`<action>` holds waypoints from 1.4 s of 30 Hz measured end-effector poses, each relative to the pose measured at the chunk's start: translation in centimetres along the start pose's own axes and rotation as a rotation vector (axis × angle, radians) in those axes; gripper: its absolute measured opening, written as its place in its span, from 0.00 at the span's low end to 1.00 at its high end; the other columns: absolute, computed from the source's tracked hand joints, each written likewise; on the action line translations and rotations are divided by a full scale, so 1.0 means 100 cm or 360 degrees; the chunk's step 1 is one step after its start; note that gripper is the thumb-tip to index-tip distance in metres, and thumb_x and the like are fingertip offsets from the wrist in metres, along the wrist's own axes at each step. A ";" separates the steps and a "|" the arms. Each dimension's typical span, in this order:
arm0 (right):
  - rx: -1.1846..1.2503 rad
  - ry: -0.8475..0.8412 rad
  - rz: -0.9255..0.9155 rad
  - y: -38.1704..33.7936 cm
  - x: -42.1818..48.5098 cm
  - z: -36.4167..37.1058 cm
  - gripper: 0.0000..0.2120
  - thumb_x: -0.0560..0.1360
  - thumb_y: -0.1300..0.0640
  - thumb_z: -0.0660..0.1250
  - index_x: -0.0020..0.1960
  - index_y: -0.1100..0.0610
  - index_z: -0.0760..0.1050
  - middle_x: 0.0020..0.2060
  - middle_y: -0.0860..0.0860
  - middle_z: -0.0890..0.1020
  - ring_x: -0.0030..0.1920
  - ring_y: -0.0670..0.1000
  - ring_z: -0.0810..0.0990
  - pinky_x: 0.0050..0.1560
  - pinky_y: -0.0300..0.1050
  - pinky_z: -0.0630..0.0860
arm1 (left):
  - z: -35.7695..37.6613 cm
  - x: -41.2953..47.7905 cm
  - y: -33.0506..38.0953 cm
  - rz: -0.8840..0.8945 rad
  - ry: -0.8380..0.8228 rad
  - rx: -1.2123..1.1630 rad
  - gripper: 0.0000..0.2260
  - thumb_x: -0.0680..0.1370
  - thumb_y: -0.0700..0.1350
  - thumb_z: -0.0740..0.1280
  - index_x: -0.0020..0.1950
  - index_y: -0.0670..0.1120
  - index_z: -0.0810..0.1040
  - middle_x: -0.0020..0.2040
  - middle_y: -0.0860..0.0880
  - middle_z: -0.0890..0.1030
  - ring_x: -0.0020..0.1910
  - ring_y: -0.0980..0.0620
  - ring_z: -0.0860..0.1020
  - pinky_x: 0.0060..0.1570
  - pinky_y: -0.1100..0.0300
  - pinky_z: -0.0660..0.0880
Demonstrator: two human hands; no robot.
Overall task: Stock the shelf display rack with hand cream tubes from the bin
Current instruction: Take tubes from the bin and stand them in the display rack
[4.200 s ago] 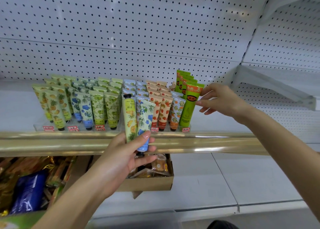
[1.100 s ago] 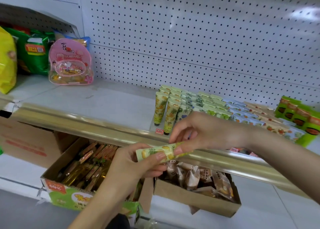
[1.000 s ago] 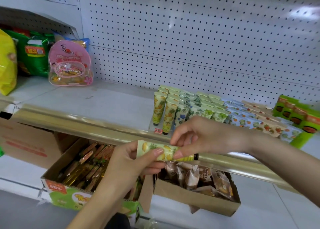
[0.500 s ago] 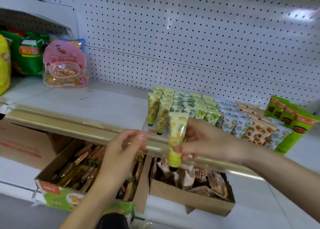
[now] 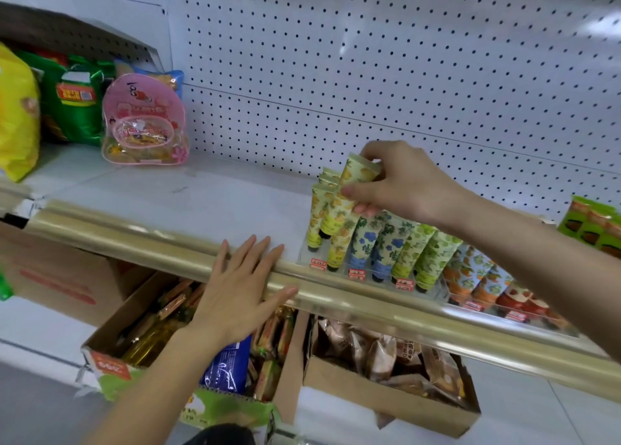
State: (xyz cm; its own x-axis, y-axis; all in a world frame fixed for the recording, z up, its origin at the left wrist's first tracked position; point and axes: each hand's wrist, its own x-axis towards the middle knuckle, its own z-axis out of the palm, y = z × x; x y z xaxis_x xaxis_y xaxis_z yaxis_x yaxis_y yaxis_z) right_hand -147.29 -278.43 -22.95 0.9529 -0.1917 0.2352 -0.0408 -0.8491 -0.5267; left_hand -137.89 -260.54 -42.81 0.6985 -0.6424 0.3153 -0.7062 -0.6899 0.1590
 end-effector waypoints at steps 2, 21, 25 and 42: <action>-0.0361 0.0009 -0.0111 -0.003 0.009 0.007 0.08 0.73 0.55 0.71 0.43 0.57 0.73 0.36 0.53 0.82 0.36 0.51 0.81 0.33 0.42 0.75 | 0.002 0.000 0.000 0.0001 0.0012 -0.0025 0.38 0.72 0.72 0.35 0.77 0.55 0.53 0.78 0.52 0.56 0.77 0.53 0.47 0.73 0.45 0.37; -0.0977 -0.0075 -0.0116 0.007 0.040 0.052 0.13 0.71 0.49 0.70 0.40 0.60 0.77 0.40 0.52 0.69 0.48 0.56 0.69 0.47 0.47 0.59 | 0.007 0.003 -0.002 -0.0005 0.0060 -0.0082 0.36 0.72 0.72 0.37 0.76 0.57 0.55 0.77 0.53 0.57 0.77 0.53 0.48 0.73 0.45 0.36; -0.0969 -0.0067 -0.0098 0.007 0.041 0.051 0.14 0.71 0.49 0.70 0.39 0.61 0.76 0.39 0.52 0.69 0.48 0.56 0.69 0.47 0.48 0.59 | 0.006 0.003 -0.002 -0.0017 0.0039 -0.0074 0.35 0.72 0.71 0.37 0.76 0.58 0.53 0.77 0.54 0.55 0.77 0.54 0.46 0.73 0.45 0.37; -0.0805 -0.0091 -0.0125 -0.004 0.021 0.020 0.15 0.74 0.47 0.68 0.57 0.53 0.76 0.46 0.49 0.71 0.56 0.54 0.69 0.56 0.49 0.64 | -0.021 0.008 -0.002 -0.0012 -0.0254 -0.0033 0.46 0.64 0.76 0.31 0.77 0.54 0.47 0.79 0.52 0.49 0.77 0.54 0.44 0.74 0.48 0.36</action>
State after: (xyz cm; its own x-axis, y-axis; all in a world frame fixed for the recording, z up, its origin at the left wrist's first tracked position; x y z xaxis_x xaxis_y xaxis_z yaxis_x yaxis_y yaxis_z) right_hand -144.67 -277.53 -23.85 0.9733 -0.1022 0.2057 -0.0949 -0.9945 -0.0449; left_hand -137.47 -260.22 -40.66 0.7123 -0.6831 0.1613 -0.7018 -0.6891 0.1809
